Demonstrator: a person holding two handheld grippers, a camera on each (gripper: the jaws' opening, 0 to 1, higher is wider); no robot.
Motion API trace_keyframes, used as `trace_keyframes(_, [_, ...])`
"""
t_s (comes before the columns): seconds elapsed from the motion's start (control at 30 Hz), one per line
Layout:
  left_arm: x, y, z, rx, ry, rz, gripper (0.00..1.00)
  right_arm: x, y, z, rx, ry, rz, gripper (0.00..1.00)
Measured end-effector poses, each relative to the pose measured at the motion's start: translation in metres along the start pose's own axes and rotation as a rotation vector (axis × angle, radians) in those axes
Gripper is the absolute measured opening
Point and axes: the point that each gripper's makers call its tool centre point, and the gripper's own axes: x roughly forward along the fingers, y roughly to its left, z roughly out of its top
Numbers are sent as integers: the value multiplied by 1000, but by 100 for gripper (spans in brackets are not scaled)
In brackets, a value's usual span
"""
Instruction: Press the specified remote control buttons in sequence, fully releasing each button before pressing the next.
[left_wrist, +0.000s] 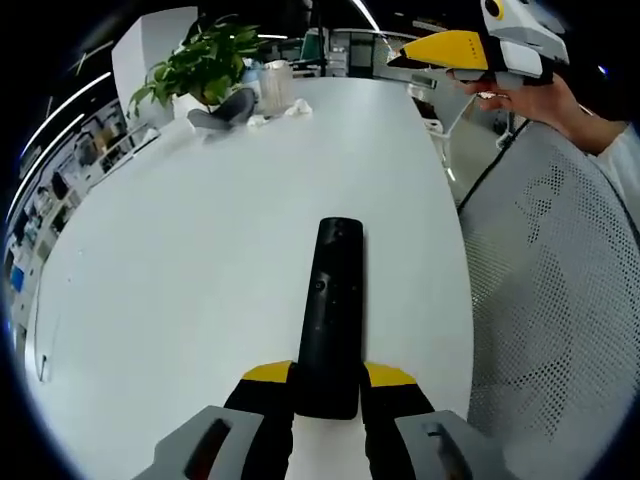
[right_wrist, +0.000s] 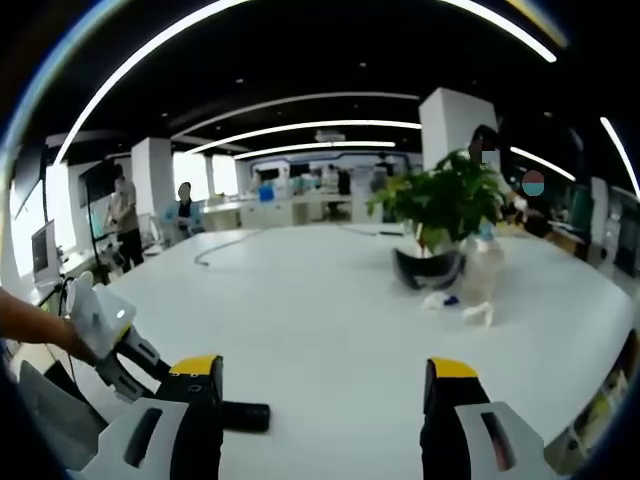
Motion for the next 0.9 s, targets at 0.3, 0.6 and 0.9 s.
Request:
trace_keyframes(0.3, [1, 7, 1, 1, 1, 0, 25, 0, 0, 0, -1, 3, -3, 81])
trace_keyframes(0.6, [1, 17, 3, 5, 13, -4, 25, 0, -1, 0, 12, -2, -2, 81])
trace_keyframes(0.9, [2, 25, 5, -14, 7, 7, 25, 0, -1, 0, 11, -1, -2, 81])
